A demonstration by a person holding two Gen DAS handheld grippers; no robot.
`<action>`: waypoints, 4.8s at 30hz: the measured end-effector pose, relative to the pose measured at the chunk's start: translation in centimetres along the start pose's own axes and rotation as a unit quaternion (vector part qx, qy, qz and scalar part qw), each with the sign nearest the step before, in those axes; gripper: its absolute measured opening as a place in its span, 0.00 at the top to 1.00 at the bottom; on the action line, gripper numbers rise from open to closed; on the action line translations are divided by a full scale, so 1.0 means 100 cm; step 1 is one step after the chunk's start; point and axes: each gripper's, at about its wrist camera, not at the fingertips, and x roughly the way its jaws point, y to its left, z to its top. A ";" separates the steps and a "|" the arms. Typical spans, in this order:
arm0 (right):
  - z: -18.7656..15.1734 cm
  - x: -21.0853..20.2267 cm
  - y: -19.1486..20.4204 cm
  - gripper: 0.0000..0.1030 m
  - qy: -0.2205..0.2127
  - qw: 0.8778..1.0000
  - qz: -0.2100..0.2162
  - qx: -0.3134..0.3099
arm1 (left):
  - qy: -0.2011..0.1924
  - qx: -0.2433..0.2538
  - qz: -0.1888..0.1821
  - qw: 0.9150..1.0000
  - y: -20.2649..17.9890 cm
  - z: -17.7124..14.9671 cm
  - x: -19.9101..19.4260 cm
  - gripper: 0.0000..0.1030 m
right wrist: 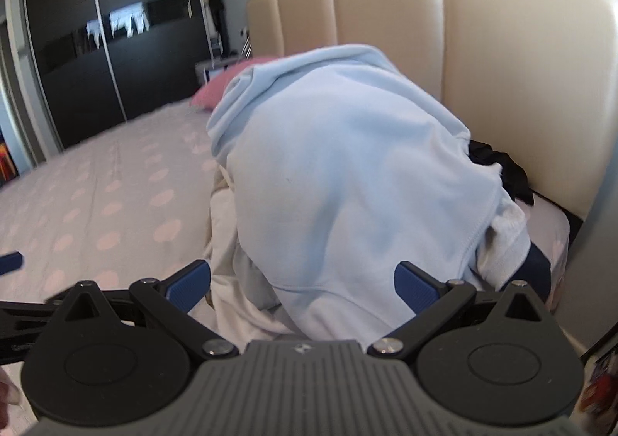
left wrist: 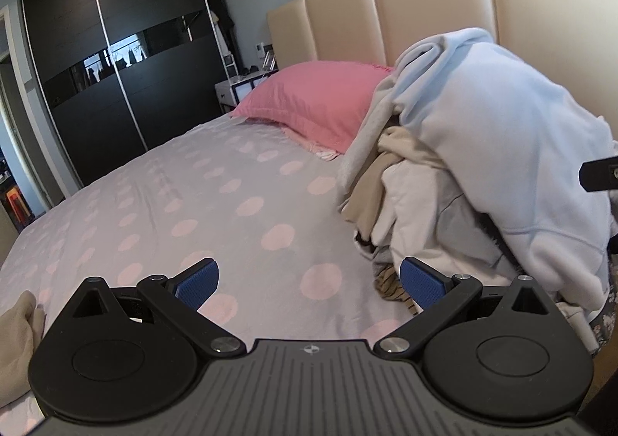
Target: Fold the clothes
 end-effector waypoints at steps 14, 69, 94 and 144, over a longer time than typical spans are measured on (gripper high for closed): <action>0.037 0.102 0.041 0.01 0.059 0.995 -0.039 -0.073 | 0.051 -0.021 0.043 0.998 0.036 -0.015 0.024 0.01; -0.057 -0.099 0.266 0.92 0.003 0.904 0.340 -0.259 | 0.051 -0.117 0.164 0.978 0.176 -0.067 -0.082 0.01; -0.172 -0.041 0.240 0.24 0.175 0.927 0.242 -0.228 | 0.117 -0.144 0.049 0.981 0.150 -0.149 -0.076 0.02; -0.171 -0.072 0.285 0.86 0.119 0.878 0.338 -0.316 | 0.195 -0.271 0.111 0.936 0.235 -0.176 -0.085 0.88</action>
